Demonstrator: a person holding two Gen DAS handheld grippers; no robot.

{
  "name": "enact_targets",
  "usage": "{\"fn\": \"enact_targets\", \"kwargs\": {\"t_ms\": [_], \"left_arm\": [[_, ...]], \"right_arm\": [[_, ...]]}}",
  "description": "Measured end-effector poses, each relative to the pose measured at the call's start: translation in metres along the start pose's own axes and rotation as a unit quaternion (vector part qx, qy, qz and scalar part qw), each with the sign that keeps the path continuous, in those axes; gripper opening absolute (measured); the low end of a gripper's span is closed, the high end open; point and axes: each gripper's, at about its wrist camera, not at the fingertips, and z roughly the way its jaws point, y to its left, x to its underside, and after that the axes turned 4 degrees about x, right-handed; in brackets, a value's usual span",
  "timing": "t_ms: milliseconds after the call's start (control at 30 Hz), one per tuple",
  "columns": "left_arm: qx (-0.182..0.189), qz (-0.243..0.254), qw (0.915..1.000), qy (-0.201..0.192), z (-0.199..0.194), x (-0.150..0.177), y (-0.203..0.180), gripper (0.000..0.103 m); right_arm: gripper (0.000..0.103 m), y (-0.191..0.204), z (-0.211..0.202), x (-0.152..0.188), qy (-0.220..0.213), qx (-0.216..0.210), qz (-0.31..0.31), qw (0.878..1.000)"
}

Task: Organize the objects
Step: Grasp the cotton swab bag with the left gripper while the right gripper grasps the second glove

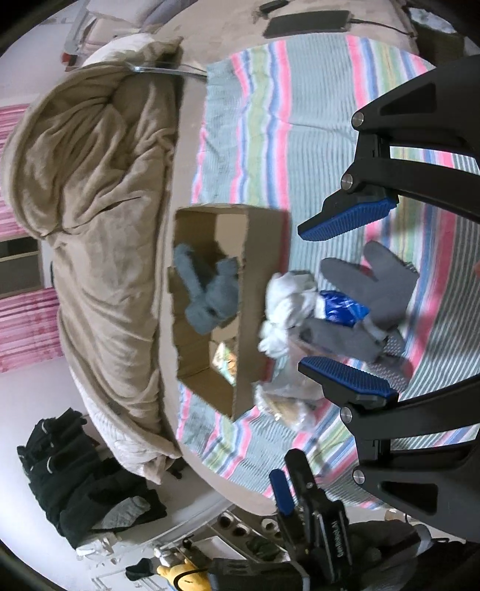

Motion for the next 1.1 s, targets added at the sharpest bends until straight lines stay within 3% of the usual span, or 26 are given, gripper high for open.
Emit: {"fn": "enact_targets", "kwargs": {"t_ms": [233, 400, 567, 867, 933, 1000, 1033, 1100], "left_arm": [[-0.004, -0.003, 0.9997, 0.025, 0.024, 0.005, 0.006, 0.078], [0.001, -0.013, 0.9995, 0.03, 0.038, 0.003, 0.012, 0.087], [0.004, -0.011, 0.9992, 0.037, 0.05, 0.002, 0.014, 0.089], [0.013, -0.021, 0.9984, 0.05, 0.07, 0.0, 0.019, 0.089], [0.012, -0.02, 0.9991, 0.034, 0.067, 0.0, 0.021, 0.087], [0.018, -0.007, 0.9992, 0.035, 0.067, 0.0, 0.017, 0.072], [0.017, 0.002, 0.9992, 0.037, 0.067, 0.001, 0.014, 0.071], [0.014, 0.015, 0.9991, 0.037, 0.067, 0.001, 0.009, 0.058]], "right_arm": [[0.068, -0.002, 0.021, 0.019, 0.036, -0.004, 0.006, 0.999], [0.068, 0.009, 0.033, 0.032, 0.06, -0.018, -0.002, 0.998], [0.068, 0.022, 0.051, 0.041, 0.091, -0.019, -0.022, 0.995], [0.065, 0.018, 0.064, 0.053, 0.101, -0.019, -0.032, 0.994], [0.058, 0.015, 0.062, 0.053, 0.099, -0.024, -0.027, 0.994], [0.045, 0.008, 0.059, 0.052, 0.097, -0.037, -0.013, 0.995], [0.04, 0.005, 0.057, 0.051, 0.095, -0.043, -0.007, 0.994], [0.036, 0.001, 0.053, 0.051, 0.092, -0.048, -0.001, 0.995]]}}
